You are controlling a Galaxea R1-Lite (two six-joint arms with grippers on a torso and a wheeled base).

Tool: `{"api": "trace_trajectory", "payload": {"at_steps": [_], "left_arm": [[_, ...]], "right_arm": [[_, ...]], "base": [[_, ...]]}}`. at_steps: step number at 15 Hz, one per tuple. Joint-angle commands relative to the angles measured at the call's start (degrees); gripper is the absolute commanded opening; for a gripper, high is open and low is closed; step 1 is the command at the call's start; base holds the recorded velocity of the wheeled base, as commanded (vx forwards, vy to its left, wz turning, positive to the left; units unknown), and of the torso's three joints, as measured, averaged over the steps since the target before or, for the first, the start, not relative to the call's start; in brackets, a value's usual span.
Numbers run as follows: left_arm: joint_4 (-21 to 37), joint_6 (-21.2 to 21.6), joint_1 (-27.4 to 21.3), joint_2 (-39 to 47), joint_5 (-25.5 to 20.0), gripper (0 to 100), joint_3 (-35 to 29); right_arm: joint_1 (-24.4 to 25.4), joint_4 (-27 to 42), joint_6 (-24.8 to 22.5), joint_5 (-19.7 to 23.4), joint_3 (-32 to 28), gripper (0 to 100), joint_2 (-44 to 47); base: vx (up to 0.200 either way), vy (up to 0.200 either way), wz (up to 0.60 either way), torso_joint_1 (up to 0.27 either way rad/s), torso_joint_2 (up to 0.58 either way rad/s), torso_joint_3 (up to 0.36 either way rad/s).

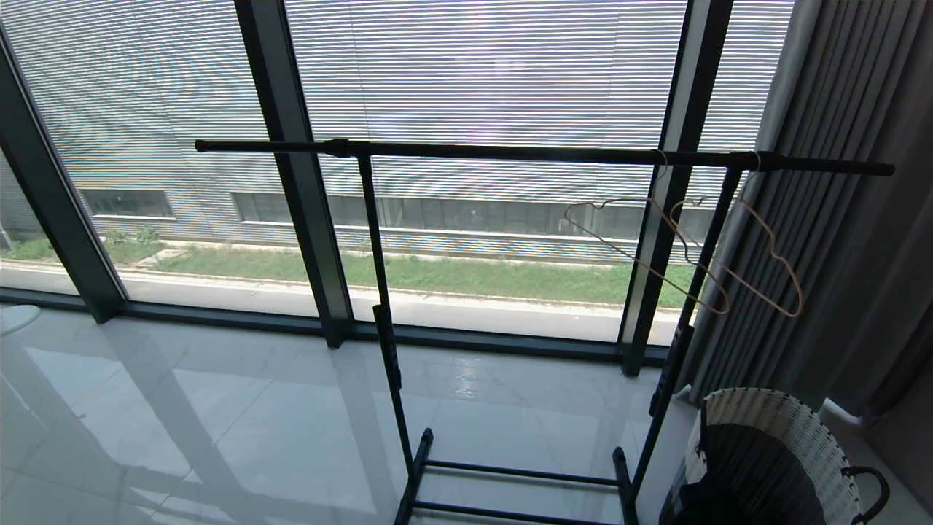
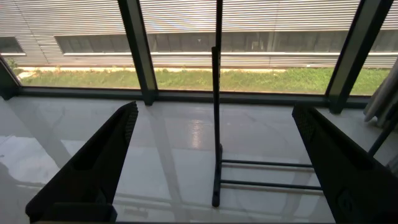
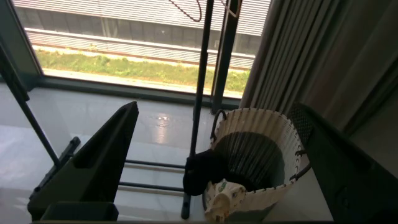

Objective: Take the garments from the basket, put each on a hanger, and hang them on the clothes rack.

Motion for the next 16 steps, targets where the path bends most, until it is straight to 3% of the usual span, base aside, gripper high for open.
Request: {"api": "trace_trajectory", "payload": {"at_steps": [1, 6, 16], "left_arm": [[-0.01, 0.0, 0.0, 0.07, 0.0, 100, 0.0], [-0.01, 0.0, 0.0, 0.07, 0.0, 100, 0.0], [-0.01, 0.0, -0.09, 0.07, 0.0, 100, 0.0]], "right_arm": [[0.0, -0.02, -0.63, 0.01, 0.0, 100, -0.02], [0.0, -0.02, -0.45, 0.01, 0.0, 100, -0.02], [0.0, -0.02, -0.63, 0.01, 0.0, 100, -0.02]], "base": [[0.0, 0.0, 0.0, 0.0, 0.0, 0.0], [0.0, 0.0, 0.0, -0.05, 0.12, 0.064], [0.0, 0.0, 0.0, -0.21, 0.49, 0.275]]}}
